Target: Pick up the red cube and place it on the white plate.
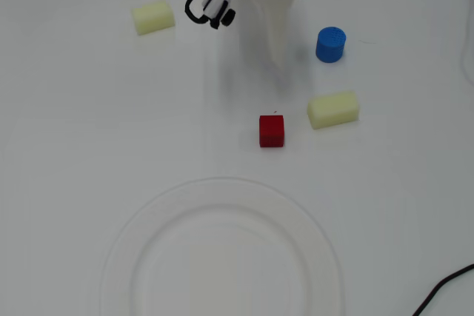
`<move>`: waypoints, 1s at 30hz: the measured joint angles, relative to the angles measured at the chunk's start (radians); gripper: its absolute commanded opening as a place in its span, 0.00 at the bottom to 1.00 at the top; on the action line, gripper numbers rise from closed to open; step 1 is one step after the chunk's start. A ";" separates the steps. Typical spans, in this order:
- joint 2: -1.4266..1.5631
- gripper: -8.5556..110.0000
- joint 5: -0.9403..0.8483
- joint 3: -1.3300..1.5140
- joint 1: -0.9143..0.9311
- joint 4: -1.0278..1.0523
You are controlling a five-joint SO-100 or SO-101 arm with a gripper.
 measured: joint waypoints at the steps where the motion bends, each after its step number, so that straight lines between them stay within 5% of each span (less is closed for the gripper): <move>1: -0.046 0.26 0.000 -0.026 0.002 -0.008; 16: -0.480 0.32 0.012 -0.247 0.077 -0.146; 30: -0.647 0.20 -0.043 -0.360 0.084 -0.198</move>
